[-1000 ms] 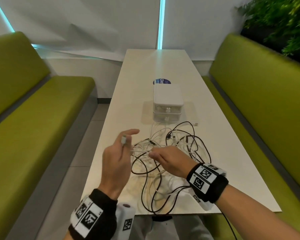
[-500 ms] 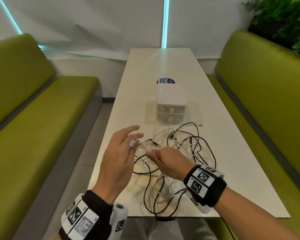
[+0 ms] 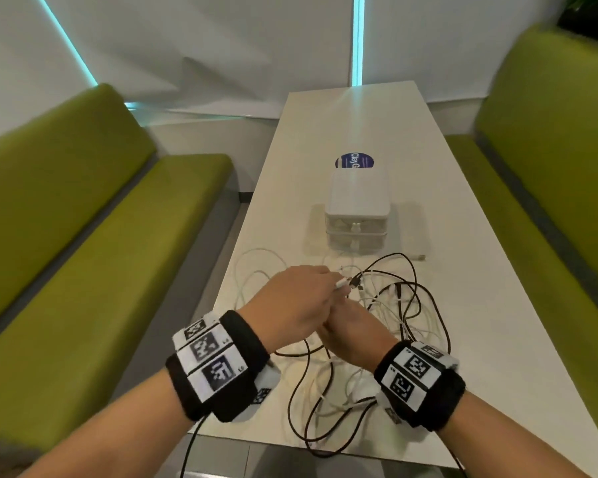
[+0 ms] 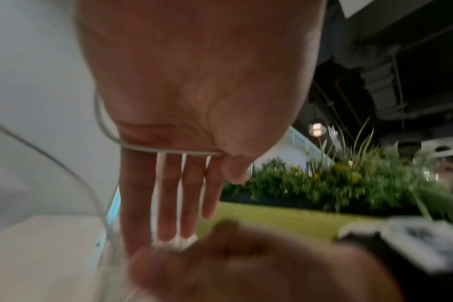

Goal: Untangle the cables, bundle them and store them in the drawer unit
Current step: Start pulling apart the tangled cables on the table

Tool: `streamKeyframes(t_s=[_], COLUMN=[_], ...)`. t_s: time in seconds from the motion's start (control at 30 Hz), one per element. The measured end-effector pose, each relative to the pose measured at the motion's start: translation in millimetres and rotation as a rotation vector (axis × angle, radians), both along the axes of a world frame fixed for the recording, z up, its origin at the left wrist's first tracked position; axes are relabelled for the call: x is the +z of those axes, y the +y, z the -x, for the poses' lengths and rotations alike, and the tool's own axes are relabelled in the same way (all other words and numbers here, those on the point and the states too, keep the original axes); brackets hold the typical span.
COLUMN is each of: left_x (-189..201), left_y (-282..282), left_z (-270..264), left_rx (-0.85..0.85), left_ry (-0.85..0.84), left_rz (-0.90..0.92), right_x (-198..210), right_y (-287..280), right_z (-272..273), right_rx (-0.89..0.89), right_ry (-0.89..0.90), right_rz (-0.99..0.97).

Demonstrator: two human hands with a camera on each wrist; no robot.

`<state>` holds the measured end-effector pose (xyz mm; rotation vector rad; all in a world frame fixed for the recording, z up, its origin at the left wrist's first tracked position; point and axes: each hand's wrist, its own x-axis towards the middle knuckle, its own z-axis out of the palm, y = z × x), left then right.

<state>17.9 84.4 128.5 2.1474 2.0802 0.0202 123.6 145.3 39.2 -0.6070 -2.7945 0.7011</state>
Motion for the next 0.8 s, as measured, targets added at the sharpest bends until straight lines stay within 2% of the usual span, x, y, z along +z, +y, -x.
streamKeyframes(t_s=[0.07,0.13,0.3,0.4,0.47,0.57,0.6,0.63,0.7,0.8], left_x=[-18,-32,-44,-32,-17,9,16,19,17,-5], left_y=[2,-1,-15,-26,-37,-56,-61,-66,-70,-64], left_z=[2,3,11,28,38,51,55,58,58,60], left_rx=[0.018,0.015,0.042,0.029,0.041,0.101,0.099,0.087,0.091,0.221], left_ry=[0.049,0.004,-0.067,-0.228,-0.368,-0.751,-0.809,-0.790,-0.607,-0.273], left_rz=[0.026,-0.005,-0.172,-0.358,-0.538,-0.753,-0.776,-0.773,-0.691,-0.371], right_x=[-2,-5,-5,3,7,7,7,7,12,21], right_y=[7,9,0,-2,-1,2,3,2,-1,-10], right_z=[-4,-9,-12,-9,-6,-5,-6,-7,-5,-4], right_rx=[-0.017,0.000,0.008,-0.023,-0.036,-0.098,-0.129,-0.153,-0.183,-0.197], right_ry=[-0.008,-0.014,0.061,0.131,0.097,0.009,0.000,-0.009,-0.049,-0.046], right_rz=[0.039,0.054,0.052,0.096,0.057,0.068,0.077,0.079,0.060,0.087])
